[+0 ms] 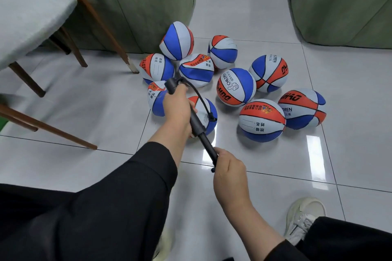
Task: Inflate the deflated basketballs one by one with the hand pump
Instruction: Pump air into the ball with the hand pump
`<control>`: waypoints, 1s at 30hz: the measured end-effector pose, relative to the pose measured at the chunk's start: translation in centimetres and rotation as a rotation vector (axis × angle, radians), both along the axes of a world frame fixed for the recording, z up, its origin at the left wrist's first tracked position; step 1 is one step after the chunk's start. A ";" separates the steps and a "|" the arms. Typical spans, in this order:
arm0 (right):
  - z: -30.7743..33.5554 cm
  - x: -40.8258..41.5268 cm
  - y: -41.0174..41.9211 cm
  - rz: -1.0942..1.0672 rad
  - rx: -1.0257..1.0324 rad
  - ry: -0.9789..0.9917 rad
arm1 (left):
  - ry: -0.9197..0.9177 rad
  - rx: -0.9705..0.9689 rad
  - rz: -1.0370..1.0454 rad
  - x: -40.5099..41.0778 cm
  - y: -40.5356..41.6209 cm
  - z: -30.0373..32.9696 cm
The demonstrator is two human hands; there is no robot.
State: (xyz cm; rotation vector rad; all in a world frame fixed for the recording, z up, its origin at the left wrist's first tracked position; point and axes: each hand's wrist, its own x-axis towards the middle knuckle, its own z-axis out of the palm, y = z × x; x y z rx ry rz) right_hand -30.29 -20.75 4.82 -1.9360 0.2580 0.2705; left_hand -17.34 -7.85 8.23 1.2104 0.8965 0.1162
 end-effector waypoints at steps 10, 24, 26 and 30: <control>0.5 1.7 0.1 -0.025 -0.035 -0.023 | 0.008 -0.059 -0.014 -1.8 -3.4 -1.2; 0.4 0.4 -0.1 -0.030 -0.016 -0.012 | 0.024 0.003 -0.017 0.2 -0.5 0.4; 0.3 0.6 -0.1 -0.064 -0.029 -0.018 | 0.005 -0.002 -0.040 -0.5 -2.2 -0.1; 0.5 1.4 -0.5 -0.104 -0.044 -0.001 | 0.007 -0.001 -0.059 -1.8 -4.3 -1.3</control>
